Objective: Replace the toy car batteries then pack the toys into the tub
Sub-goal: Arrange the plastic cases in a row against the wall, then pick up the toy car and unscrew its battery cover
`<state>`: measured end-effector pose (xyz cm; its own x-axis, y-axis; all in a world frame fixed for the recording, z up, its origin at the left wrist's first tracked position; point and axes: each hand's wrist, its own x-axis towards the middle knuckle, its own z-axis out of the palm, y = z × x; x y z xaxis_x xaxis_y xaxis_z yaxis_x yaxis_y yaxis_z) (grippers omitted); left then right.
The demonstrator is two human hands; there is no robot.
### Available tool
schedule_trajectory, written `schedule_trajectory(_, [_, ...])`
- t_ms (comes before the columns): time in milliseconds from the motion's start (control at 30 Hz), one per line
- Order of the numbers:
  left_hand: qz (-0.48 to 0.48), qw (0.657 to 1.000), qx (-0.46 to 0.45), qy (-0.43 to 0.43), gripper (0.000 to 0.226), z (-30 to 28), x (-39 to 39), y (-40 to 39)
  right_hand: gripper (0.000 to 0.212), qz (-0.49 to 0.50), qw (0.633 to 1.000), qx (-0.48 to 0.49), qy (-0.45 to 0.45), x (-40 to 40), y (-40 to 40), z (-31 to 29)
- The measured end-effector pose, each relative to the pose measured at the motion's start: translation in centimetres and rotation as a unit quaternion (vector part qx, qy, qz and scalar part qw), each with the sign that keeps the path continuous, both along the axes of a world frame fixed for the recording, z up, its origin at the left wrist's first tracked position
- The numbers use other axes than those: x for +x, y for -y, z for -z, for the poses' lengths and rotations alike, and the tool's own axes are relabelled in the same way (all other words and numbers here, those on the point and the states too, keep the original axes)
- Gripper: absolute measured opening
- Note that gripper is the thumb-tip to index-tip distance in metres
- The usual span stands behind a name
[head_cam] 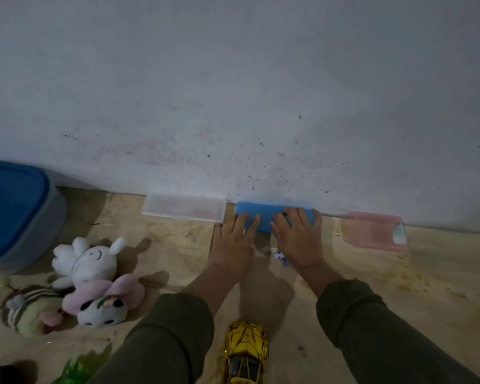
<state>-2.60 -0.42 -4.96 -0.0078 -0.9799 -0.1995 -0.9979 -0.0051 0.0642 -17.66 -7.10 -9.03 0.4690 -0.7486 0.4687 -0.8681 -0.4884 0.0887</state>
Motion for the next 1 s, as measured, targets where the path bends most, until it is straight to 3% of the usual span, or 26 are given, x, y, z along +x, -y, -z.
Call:
schedule_trajectory(133, [-0.013,1.0,-0.009,-0.023,0.066,-0.6,2.0,-0.7,0.046,0.002,1.0,0.031,-0.007,-0.2,-0.3,-0.6])
schedule_trajectory(233, [-0.046,0.998,-0.034,-0.028,0.064,-1.1,4.4,-1.1,0.032,-0.003,1.0,0.029,0.003,1.3,-0.7,-1.3])
schedule_trajectory(433, [-0.086,0.994,-0.061,0.001,0.057,-2.1,12.3,-0.8,0.032,-0.112,0.992,0.061,-0.022,9.6,-1.8,-2.1])
schedule_trajectory(600, [-0.079,0.996,-0.03,-0.013,0.061,-1.6,17.9,-0.4,0.066,-0.071,0.969,0.215,-0.102,17.6,-4.3,-1.1])
schedule_trajectory(800, [-0.034,0.998,-0.029,-0.034,0.07,-1.4,20.1,0.8,0.065,0.01,0.941,0.246,-0.23,21.0,-5.0,-2.2])
schedule_trajectory(933, [-0.039,0.995,-0.067,-0.061,0.044,-0.9,20.7,1.0,0.06,0.003,0.904,0.263,-0.337,22.2,-3.6,-3.5])
schedule_trajectory(1000, [-0.038,0.994,-0.068,-0.073,0.04,-1.0,20.7,0.9,0.063,-0.007,0.91,0.23,-0.346,22.0,-3.2,-3.3])
